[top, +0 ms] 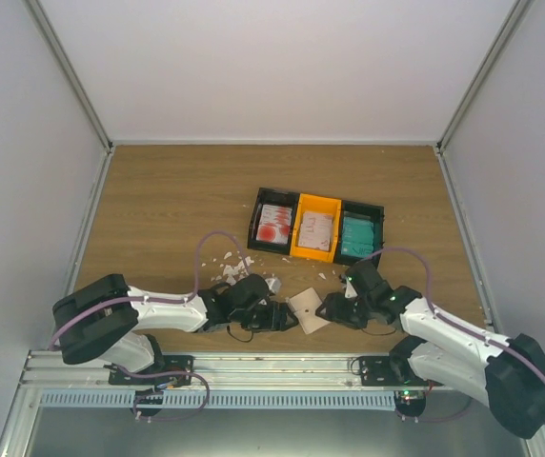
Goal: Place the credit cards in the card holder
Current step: Open the card holder at the center of the board.
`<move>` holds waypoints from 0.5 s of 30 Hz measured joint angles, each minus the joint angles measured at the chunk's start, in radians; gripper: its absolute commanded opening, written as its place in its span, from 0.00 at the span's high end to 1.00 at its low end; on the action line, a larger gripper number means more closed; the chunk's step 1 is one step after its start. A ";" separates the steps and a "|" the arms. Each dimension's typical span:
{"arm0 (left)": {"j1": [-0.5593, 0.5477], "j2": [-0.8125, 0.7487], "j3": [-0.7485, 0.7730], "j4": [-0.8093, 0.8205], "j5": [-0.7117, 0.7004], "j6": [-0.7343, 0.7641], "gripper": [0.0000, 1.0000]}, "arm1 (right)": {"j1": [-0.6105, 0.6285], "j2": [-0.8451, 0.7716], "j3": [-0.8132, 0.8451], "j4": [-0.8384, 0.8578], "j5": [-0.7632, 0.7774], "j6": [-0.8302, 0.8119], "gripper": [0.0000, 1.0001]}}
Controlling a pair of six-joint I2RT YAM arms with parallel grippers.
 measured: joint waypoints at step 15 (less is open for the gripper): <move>0.002 0.122 0.140 -0.095 -0.188 0.050 0.63 | 0.006 0.095 -0.021 0.211 -0.074 -0.052 0.44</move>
